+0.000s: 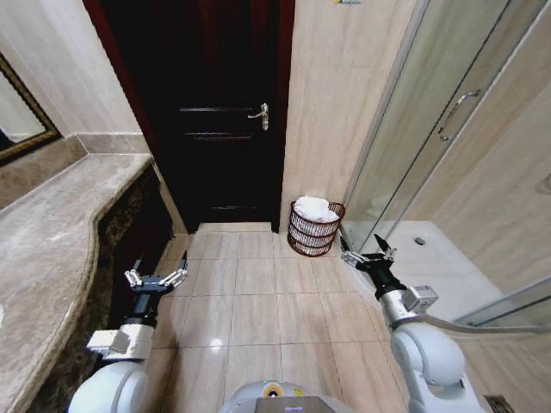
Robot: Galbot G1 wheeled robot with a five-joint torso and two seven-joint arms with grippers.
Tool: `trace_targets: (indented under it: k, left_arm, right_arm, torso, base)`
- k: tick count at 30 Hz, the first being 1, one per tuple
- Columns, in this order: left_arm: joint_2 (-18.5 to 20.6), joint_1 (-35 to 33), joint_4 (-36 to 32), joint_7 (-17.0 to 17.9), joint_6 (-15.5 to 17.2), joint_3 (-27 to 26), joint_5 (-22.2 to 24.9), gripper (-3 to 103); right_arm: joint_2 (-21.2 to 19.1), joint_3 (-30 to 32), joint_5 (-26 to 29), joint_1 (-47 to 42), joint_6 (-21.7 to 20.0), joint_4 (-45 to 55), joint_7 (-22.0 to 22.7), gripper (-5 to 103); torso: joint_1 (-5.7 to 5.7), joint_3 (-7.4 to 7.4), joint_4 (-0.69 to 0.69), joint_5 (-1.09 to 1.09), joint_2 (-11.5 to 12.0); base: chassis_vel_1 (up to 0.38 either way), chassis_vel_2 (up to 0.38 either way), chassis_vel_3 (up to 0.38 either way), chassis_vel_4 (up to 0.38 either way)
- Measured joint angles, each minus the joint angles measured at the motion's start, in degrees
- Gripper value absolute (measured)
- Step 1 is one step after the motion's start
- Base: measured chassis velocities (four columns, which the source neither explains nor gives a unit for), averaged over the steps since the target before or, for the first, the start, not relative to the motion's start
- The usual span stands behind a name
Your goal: Discard the used towel into the hamper.
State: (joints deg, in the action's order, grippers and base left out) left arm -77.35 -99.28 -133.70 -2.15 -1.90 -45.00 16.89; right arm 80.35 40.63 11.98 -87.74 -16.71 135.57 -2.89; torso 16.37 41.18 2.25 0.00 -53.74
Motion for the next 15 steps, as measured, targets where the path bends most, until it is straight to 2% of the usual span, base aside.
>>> trace_targets:
  k: [15]
  left_arm:
    - [0.4, 0.1, 0.6, 0.0, -0.7, -0.4, 1.1, 100]
  right_arm:
    - [0.5, -0.3, -0.3, 0.0, -0.4, 0.6, 0.0, 100]
  torso:
    - [1.95, 2.28, 0.0, -0.01, -4.2]
  base:
    - [0.0, 0.0, 0.0, 0.0]
